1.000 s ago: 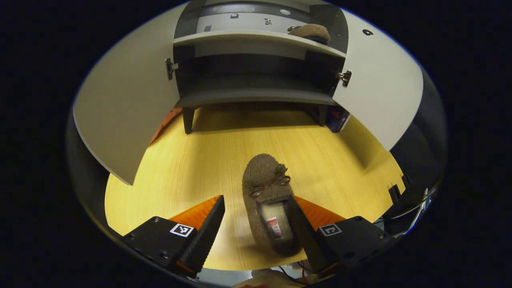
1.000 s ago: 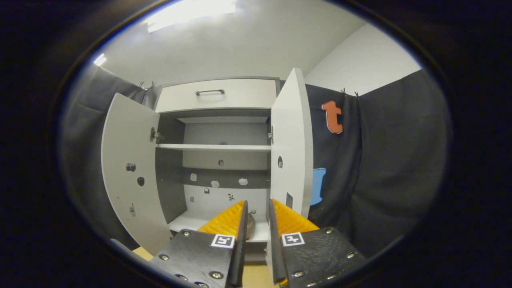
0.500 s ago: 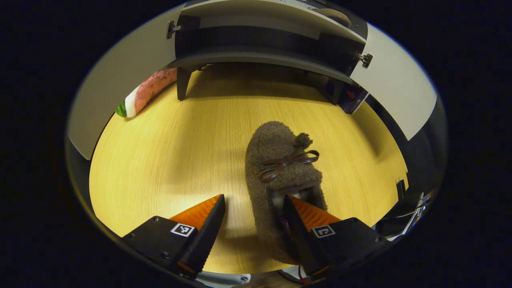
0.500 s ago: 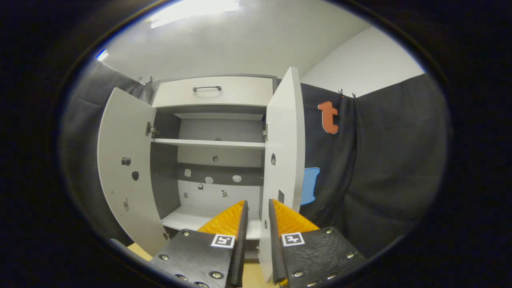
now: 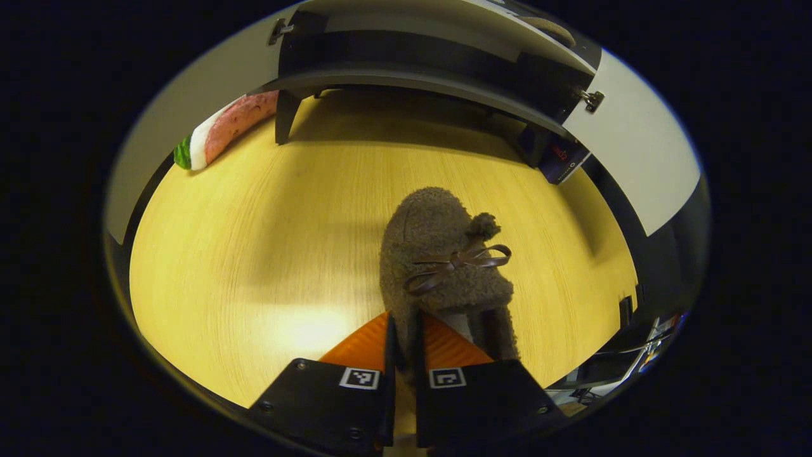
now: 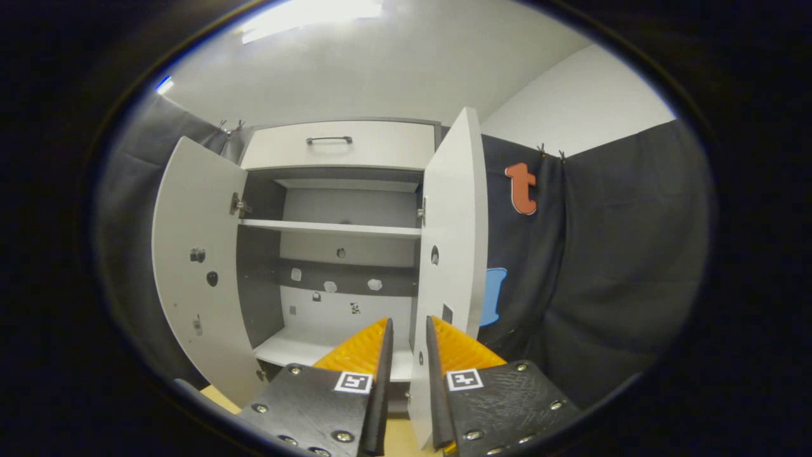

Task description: Grab one shoe with the right hand and put it into the shoe cabinet, grab the other shoe with the left hand and put it into the shoe cabinet; then close the right door with the right hand and the left door with the left hand.

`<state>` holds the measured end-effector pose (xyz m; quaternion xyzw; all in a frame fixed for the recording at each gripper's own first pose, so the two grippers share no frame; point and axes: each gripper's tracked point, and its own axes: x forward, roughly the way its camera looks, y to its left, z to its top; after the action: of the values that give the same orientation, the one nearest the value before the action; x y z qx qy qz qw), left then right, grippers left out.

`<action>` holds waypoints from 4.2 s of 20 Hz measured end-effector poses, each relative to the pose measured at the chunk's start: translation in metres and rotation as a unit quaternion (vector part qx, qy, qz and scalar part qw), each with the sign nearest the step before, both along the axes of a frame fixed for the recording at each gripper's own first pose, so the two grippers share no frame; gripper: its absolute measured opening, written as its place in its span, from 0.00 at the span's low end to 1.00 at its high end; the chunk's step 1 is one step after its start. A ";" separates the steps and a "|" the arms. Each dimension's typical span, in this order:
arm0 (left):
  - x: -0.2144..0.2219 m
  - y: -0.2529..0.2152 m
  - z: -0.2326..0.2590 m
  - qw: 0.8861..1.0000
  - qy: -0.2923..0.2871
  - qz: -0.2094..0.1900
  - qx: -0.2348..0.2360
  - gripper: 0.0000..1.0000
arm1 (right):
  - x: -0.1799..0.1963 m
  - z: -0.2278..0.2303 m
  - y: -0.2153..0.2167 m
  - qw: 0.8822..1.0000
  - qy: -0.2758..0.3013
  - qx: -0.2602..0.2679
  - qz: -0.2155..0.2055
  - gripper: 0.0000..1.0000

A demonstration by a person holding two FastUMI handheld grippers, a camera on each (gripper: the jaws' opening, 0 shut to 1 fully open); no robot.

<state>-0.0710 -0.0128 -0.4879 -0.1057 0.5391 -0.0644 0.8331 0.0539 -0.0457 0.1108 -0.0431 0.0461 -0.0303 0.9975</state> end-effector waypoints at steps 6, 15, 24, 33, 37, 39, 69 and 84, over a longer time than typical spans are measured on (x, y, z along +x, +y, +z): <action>0.011 0.003 0.014 0.999 -0.015 -0.027 0.031 0.01 | 0.001 -0.002 0.004 1.000 0.000 -0.004 0.005 0.24; 0.078 0.009 0.127 0.993 -0.114 0.021 0.002 0.03 | -0.005 -0.004 0.005 1.000 0.003 -0.001 0.023 0.28; 0.183 0.026 0.262 0.970 -0.236 0.061 -0.013 0.01 | -0.018 -0.002 0.004 0.999 0.003 0.020 0.034 0.28; 0.284 0.036 0.331 0.952 -0.292 0.084 -0.020 0.00 | -0.025 -0.005 -0.009 0.999 0.010 0.027 0.027 0.28; 0.325 0.037 0.342 0.948 -0.305 0.086 -0.017 0.00 | -0.026 -0.005 -0.013 0.999 0.010 0.027 0.021 0.28; 0.345 0.038 0.346 0.948 -0.306 0.090 -0.020 0.00 | -0.027 -0.007 -0.013 0.999 0.011 0.027 0.018 0.28; 0.453 0.063 0.304 0.955 -0.269 0.071 0.099 0.06 | -0.025 -0.021 -0.030 0.999 0.022 0.031 -0.006 0.28; 0.399 0.065 0.409 0.919 -0.372 0.099 0.081 0.97 | -0.049 -0.013 -0.051 0.999 0.013 0.044 -0.002 0.28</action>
<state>0.3282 0.0517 -0.0791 -0.0595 0.1808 0.0276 0.9813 0.0049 -0.0970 0.0978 0.0004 0.0604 -0.0297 0.9977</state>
